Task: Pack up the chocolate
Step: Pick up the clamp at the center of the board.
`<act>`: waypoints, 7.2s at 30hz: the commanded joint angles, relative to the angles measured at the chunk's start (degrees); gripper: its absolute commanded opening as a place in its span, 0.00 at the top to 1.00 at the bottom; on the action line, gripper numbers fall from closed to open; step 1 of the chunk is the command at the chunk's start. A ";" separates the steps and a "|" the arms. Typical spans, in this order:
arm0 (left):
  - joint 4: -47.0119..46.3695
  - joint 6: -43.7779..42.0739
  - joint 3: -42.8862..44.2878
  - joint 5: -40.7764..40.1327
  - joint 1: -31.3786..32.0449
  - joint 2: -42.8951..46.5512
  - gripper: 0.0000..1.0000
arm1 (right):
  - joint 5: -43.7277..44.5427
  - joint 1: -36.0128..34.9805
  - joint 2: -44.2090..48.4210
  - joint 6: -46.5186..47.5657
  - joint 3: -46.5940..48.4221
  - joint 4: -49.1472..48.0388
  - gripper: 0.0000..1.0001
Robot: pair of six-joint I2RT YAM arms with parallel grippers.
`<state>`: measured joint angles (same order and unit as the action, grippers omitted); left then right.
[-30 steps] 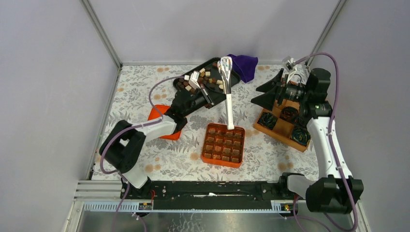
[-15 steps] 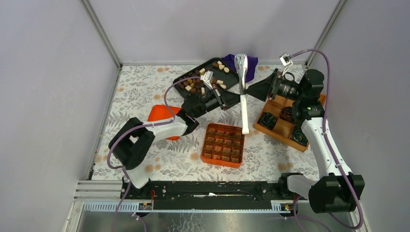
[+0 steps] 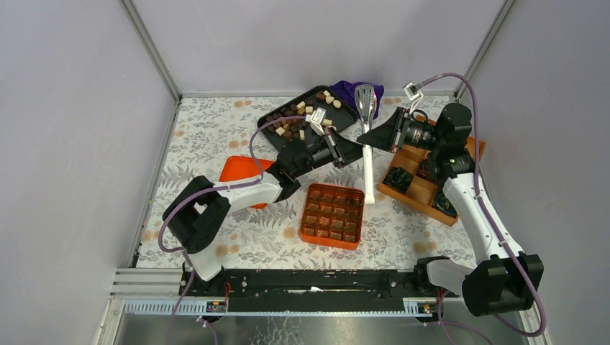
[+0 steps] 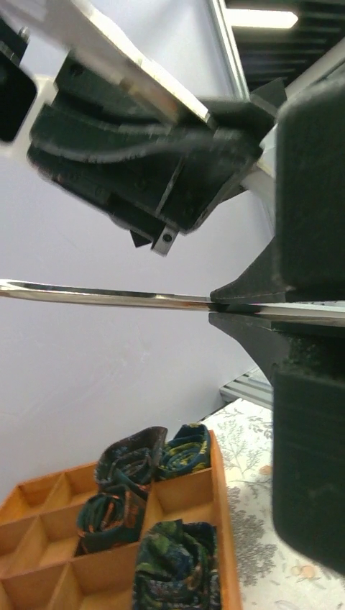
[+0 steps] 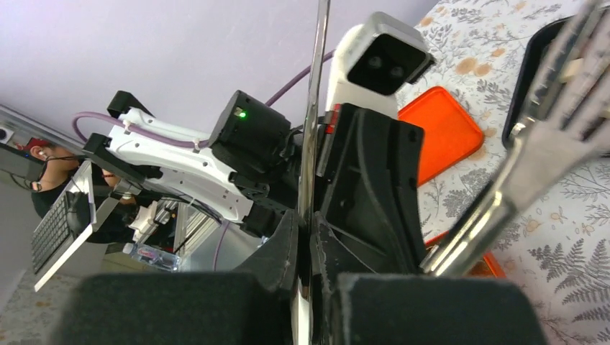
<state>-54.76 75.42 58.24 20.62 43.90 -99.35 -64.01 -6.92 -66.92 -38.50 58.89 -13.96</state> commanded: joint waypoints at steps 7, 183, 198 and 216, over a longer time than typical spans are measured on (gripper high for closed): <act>8.62 16.47 -4.53 -2.93 -1.98 -6.01 1.00 | -9.95 -2.64 4.35 -14.26 1.60 -26.84 1.00; -34.18 12.39 0.76 -13.12 4.76 -7.88 0.27 | 6.57 2.61 -3.09 -19.45 -3.94 -24.79 0.85; -34.18 11.18 0.69 -14.16 4.28 -7.61 0.67 | 5.25 2.76 -3.32 -16.85 -2.80 -24.07 0.71; -37.08 3.18 -4.44 -7.57 1.81 -3.70 0.67 | -1.10 6.57 -2.21 16.48 12.87 13.52 0.21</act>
<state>-85.32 83.44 54.04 8.99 46.54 -106.85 -65.78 -0.69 -70.98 -35.55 66.59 -14.37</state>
